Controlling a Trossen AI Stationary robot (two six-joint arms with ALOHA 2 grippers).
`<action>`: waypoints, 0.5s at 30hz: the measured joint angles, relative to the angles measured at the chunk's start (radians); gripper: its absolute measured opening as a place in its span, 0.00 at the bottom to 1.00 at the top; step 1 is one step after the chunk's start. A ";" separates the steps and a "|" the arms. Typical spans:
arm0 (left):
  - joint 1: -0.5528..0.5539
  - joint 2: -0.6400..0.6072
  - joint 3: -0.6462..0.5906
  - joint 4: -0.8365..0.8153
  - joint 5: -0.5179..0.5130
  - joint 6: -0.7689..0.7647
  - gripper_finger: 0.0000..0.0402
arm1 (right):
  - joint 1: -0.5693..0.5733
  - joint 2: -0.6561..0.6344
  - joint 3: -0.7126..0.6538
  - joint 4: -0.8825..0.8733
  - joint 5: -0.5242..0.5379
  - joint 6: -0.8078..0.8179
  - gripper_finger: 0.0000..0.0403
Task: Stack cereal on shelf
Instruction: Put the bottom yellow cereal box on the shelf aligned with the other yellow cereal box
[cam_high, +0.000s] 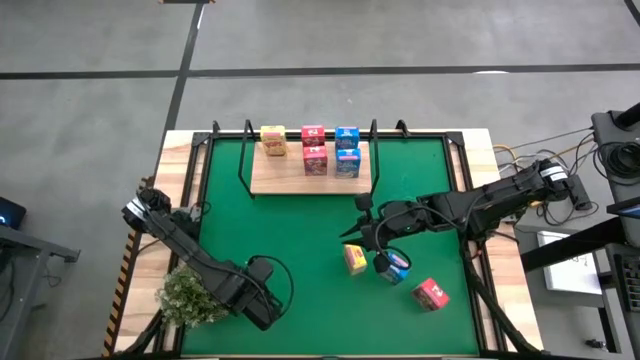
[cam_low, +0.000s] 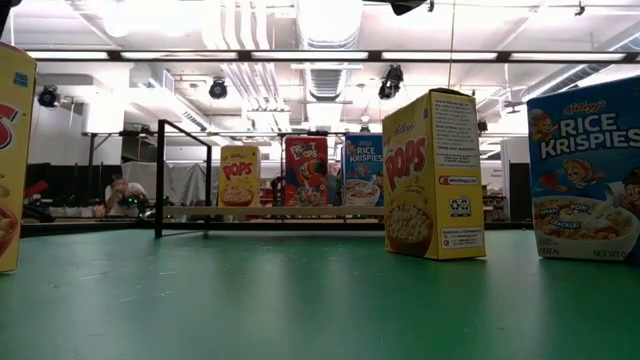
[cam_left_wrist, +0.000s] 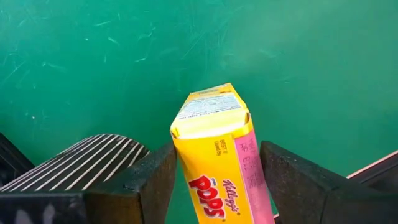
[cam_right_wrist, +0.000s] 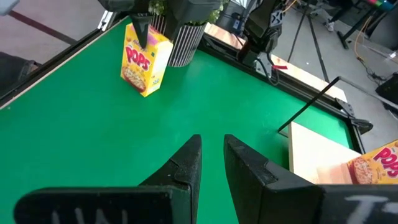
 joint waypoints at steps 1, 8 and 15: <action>0.000 0.002 0.000 0.000 0.000 0.002 0.53 | 0.000 0.000 0.000 0.001 0.000 0.001 0.15; 0.000 0.004 0.000 0.000 0.002 0.015 0.45 | 0.000 0.000 0.000 0.001 0.000 0.002 0.15; 0.004 0.004 0.009 -0.003 -0.001 0.096 0.37 | 0.000 0.000 0.000 0.001 0.000 0.002 0.15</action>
